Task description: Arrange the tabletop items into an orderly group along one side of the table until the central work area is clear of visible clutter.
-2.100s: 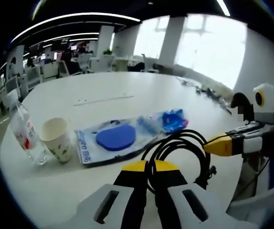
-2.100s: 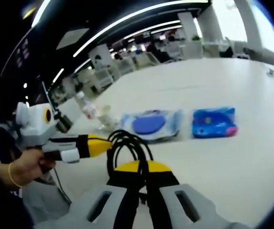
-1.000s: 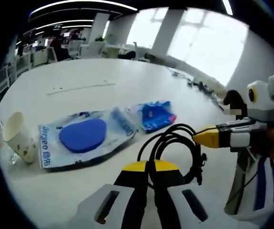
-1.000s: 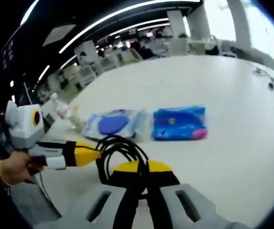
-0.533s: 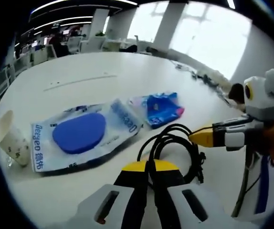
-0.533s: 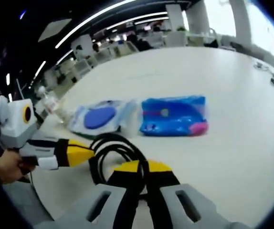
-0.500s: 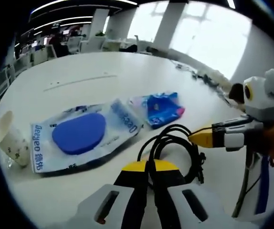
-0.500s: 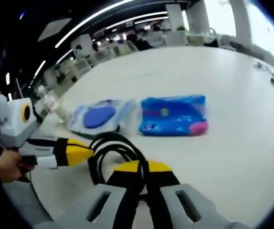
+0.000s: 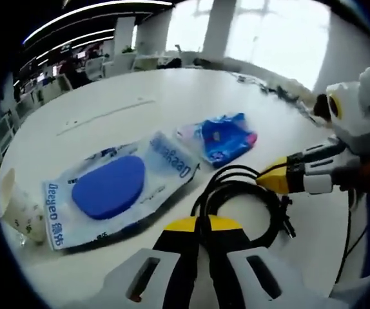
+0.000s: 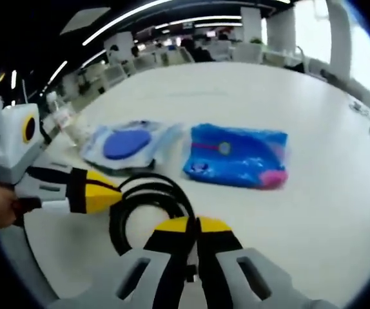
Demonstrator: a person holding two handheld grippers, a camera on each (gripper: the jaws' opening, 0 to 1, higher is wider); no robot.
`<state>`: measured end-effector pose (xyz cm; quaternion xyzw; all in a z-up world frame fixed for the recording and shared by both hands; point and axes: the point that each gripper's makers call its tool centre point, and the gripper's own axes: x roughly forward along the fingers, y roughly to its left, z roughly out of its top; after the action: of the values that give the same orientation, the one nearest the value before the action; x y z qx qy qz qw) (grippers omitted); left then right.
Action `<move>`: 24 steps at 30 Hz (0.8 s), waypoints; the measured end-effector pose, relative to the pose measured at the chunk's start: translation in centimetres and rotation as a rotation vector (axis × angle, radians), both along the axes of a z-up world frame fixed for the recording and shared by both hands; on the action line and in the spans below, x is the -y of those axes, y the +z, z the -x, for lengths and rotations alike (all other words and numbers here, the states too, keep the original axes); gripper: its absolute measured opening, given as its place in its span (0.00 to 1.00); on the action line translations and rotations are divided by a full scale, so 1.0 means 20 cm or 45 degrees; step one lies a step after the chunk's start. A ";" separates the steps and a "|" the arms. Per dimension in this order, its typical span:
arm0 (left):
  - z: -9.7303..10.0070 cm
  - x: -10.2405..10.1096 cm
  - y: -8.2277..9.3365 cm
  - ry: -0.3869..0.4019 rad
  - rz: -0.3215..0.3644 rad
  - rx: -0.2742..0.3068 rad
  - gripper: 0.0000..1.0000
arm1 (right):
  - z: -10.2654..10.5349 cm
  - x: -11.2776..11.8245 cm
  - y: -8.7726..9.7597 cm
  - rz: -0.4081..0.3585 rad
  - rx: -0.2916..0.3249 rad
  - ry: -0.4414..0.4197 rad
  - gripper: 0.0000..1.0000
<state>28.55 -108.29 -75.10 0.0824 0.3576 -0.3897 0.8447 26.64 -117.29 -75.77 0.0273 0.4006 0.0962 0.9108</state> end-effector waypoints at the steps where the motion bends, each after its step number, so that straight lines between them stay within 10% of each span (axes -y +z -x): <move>1: -0.01 0.00 -0.01 -0.006 -0.008 0.008 0.03 | 0.00 0.00 0.00 0.000 0.001 -0.001 0.00; 24: -0.04 -0.09 0.03 0.084 0.057 0.024 0.13 | -0.01 0.05 0.01 -0.093 0.037 -0.129 0.14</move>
<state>29.37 -106.56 -74.48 0.0553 0.3432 -0.3688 0.8620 26.79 -118.29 -75.62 0.0793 0.3817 0.0649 0.9186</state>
